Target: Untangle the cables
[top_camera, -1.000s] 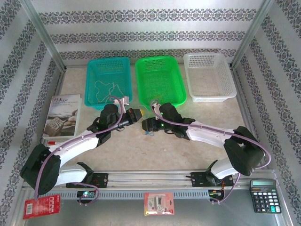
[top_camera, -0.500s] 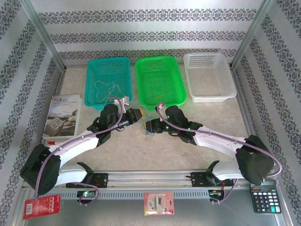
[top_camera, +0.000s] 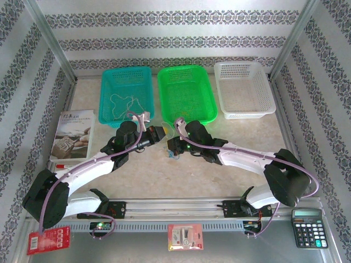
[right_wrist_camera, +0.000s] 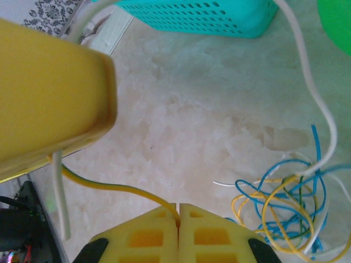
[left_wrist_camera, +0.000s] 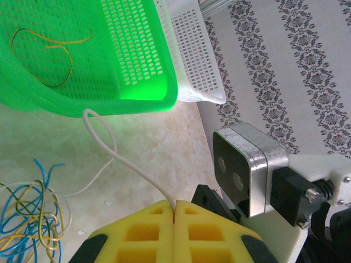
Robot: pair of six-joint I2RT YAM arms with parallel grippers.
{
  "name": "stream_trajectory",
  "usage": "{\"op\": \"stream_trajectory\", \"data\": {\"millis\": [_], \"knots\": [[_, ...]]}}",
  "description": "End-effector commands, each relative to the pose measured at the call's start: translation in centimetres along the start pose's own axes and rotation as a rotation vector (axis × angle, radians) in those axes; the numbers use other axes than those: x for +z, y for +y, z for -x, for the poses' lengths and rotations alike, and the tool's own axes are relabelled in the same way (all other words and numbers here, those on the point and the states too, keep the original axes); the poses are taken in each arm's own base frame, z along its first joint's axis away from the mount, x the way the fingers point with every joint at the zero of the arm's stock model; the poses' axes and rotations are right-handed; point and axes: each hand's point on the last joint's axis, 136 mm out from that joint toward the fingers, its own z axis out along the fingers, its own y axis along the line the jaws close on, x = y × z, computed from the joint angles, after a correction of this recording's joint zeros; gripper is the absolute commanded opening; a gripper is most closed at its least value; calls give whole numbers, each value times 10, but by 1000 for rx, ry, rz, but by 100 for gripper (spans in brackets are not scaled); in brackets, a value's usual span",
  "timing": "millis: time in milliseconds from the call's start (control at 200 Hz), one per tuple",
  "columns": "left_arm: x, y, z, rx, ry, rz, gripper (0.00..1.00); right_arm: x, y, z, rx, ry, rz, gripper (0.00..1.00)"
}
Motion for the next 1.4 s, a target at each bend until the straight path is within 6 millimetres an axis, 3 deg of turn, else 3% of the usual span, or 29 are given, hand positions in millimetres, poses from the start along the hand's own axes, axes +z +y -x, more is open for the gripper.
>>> {"op": "stream_trajectory", "data": {"millis": [0, 85, 115, 155, 205, 255, 335, 415, 644, 799, 959, 1249, 1394], "knots": [[-5, -9, 1, 4, -10, -18, 0, -10, 16, 10, -16, -35, 36, 0], [-8, -7, 2, 9, -25, -4, 0, -19, 17, 9, -9, -48, 40, 0], [-10, -7, 4, 11, -34, 1, 6, -22, 18, 8, -6, -52, 41, 0], [-12, -6, 6, 20, -43, 9, 23, -26, 19, 7, -5, -55, 42, 0], [-16, -5, 8, 37, -51, 29, 53, -31, 17, 6, -2, -61, 36, 0], [-22, -2, 12, 57, -65, 59, 72, -35, 17, 5, 4, -65, 35, 0], [-31, 0, 17, 95, -84, 102, 89, -40, 15, 6, 14, -79, 34, 0], [-38, 0, 20, 129, -94, 128, 97, -44, 15, 10, 23, -95, 36, 0], [-44, 14, 8, 241, -62, 161, 98, -55, 18, 37, 57, -153, 55, 0], [-43, 27, -10, 319, -10, 145, 88, -61, 20, 53, 97, -182, 72, 0], [-35, 30, -26, 349, 69, 114, 77, -64, 26, 62, 113, -197, 95, 0], [-16, 35, -33, 376, 103, 103, 75, -70, 37, 74, 133, -224, 131, 0], [-5, 28, -37, 396, 114, 60, 73, -75, 43, 80, 139, -238, 145, 0]]}}
